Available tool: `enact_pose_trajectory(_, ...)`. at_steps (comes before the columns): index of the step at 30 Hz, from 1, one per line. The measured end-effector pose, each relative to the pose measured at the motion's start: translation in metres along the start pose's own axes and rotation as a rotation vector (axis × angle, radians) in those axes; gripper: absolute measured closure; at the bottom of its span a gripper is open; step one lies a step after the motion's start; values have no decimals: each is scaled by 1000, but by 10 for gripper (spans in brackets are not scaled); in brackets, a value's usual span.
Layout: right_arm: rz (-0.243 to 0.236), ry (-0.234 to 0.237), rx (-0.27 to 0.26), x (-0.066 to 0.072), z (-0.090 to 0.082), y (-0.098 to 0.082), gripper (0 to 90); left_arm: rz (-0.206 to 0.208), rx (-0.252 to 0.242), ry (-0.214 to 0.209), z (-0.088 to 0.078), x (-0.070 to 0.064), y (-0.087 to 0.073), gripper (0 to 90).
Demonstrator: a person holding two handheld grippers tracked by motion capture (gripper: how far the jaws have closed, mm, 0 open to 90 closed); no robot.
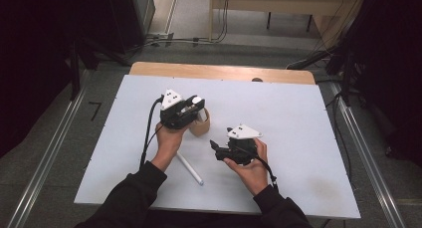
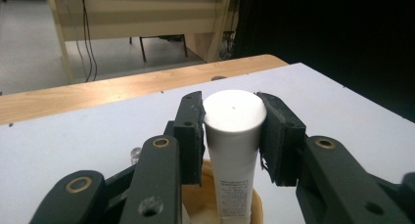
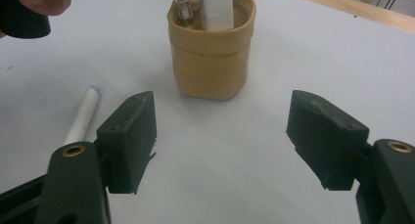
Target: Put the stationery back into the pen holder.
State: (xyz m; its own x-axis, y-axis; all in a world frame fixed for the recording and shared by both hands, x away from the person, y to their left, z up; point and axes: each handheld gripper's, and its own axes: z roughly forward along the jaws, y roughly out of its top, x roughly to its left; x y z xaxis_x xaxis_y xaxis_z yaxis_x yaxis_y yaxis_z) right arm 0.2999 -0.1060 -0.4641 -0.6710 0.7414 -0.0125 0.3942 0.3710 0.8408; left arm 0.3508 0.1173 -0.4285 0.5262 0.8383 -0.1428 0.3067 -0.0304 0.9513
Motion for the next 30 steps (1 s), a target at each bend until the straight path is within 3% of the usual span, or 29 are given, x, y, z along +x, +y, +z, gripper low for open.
enact_pose_trajectory(4, -1, -1, 2, 0, 0, 0, 255, 27, 26, 18, 3, -1, -3, 652)
enact_pose_trajectory(19, -6, -5, 12, 0, 0, -1, 253, 80, 115, 17, 15, -6, -13, 639)
enact_pose_trajectory(30, -5, -1, 17, 1, 2, -2, 250, 71, 85, 13, 8, -8, -7, 506)
